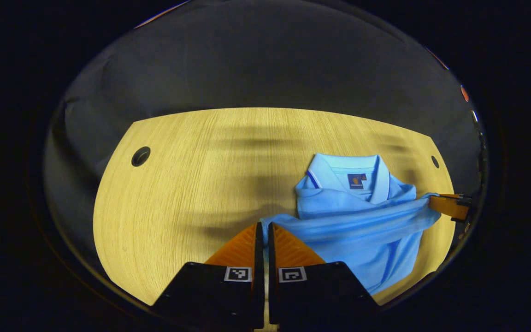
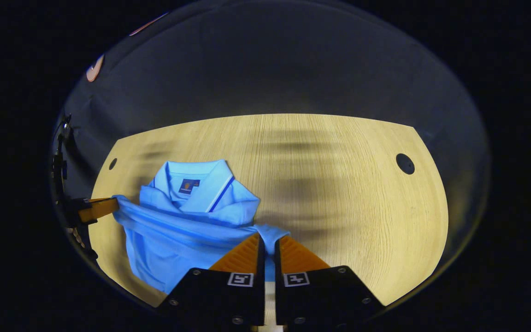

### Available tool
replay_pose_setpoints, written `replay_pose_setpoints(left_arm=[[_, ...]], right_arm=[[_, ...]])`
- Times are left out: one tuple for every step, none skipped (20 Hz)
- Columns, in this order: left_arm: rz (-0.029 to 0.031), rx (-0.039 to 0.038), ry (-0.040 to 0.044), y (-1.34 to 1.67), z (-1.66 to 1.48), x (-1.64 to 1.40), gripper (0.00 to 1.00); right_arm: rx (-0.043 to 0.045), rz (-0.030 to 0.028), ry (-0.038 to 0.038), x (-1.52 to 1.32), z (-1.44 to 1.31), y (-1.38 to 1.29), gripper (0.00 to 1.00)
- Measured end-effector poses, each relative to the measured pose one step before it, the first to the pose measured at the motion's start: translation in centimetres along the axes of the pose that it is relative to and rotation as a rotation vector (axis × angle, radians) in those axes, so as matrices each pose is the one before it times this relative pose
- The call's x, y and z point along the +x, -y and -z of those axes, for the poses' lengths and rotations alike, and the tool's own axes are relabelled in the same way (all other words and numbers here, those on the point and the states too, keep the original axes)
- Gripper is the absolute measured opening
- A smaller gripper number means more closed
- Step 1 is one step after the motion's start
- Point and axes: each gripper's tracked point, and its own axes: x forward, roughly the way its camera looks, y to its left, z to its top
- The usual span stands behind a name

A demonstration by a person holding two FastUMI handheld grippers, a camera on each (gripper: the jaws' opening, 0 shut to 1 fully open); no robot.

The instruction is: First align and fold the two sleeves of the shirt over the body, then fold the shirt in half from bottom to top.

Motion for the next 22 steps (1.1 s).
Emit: replay_pose_setpoints(left_arm=[[-0.01491, 0.00691, 0.0201, -0.236, -0.738, -0.484, 0.1], [-0.01572, 0.01166, 0.02051, -0.499, -0.397, 0.144, 0.3], [-0.00314, 0.00402, 0.02013, -0.038, -0.348, -0.158, 0.5], [0.00614, -0.00598, 0.02286, 0.118, -0.616, -0.921, 0.7], [0.00833, -0.01047, 0.027, 0.113, -0.587, -0.964, 0.9], [-0.01171, -0.00777, 0.03305, -0.313, -0.768, -1.127, 0.92], [-0.00527, -0.00699, 0.04438, -0.013, -0.744, -0.955, 0.94], [-0.00688, -0.00998, 0.05191, -0.141, -1.183, -1.42, 0.99], [-0.00054, -0.00811, 0.06187, -0.25, -1.683, -2.337, 0.99], [-0.0051, 0.00497, 0.05749, -0.625, -1.776, -2.62, 1.0], [-0.00626, 0.01107, 0.04495, -0.476, -1.382, -2.003, 1.0], [-0.00101, 0.01007, 0.05125, -0.332, -1.543, -2.108, 1.0], [-0.00405, 0.01228, 0.04891, -0.329, -1.567, -2.024, 1.0], [-0.00369, 0.01624, 0.06274, -0.548, -1.8, -2.6, 0.99], [0.00238, 0.00489, 0.05099, -0.287, -1.66, -2.452, 0.99], [0.00885, -0.00122, 0.03293, -0.049, -0.991, -1.817, 0.99], [0.00603, -0.00161, 0.0261, -0.08, -0.842, -1.707, 0.99], [0.00326, -0.001, 0.02078, -0.12, -0.704, -1.585, 0.99], [0.00664, -0.0019, 0.01883, -0.184, -0.525, -1.521, 0.99], [0.00702, -0.00077, 0.01621, -0.218, -0.671, -1.496, 0.99], [0.00432, -0.00092, 0.01835, -0.165, -0.281, -1.146, 0.99], [0.00218, 0.00168, 0.02567, -0.277, -0.448, -1.226, 0.99]], right_arm=[[0.00159, 0.01458, 0.01546, -0.169, -0.441, 0.41, 0.26], [0.01038, 0.00759, 0.0055, -0.307, -0.096, 0.093, 0.34], [0.01378, 0.00399, -0.00319, -0.394, 0.01, 0.185, 0.51], [0.01219, 0.00599, -0.00299, -0.553, 0.06, 0.197, 0.56], [0.00625, 0.00114, 0.0119, -0.615, -0.246, 0.103, 0.77], [0.00404, 0.00489, 0.01904, -0.79, -0.388, 0.088, 0.84], [0.00745, 0.00244, 0.02085, -0.913, -0.311, -0.072, 0.98], [0.00854, -0.00055, 0.0185, -1.149, -0.356, -0.178, 0.98], [0.02637, -0.00477, 0.03952, -2.217, -0.632, -0.51, 0.98], [0.01893, -0.00284, 0.03089, -1.426, -0.667, -0.352, 0.98], [0.01791, -0.0095, 0.04153, -1.679, -0.631, -0.551, 0.98], [0.00409, -0.01394, 0.04651, -1.584, -0.852, -0.786, 0.98], [-0.00924, 0.00079, 0.04896, -1.767, -0.85, -0.433, 0.98], [-0.01772, 0.00561, 0.07643, -2.593, -1.361, -0.538, 0.98], [-0.01088, 0.00058, 0.06456, -2.201, -1.187, -0.957, 0.98], [0.00105, 0.00015, 0.03914, -1.639, -0.621, -0.609, 0.98], [0.00237, -0.00326, 0.03089, -1.549, -0.532, -0.578, 0.98], [0.00323, -0.00126, 0.02449, -1.495, -0.452, -0.487, 0.98], [0.00076, -0.003, 0.02178, -1.488, -0.379, -0.424, 0.98], [-0.00296, 0.00076, 0.02396, -1.376, -0.519, -0.191, 0.98], [-0.00734, 0.00761, 0.03692, -1.572, -0.529, -0.257, 0.98], [-0.00181, 0.00707, 0.0354, -1.529, -0.361, -0.323, 0.98]])
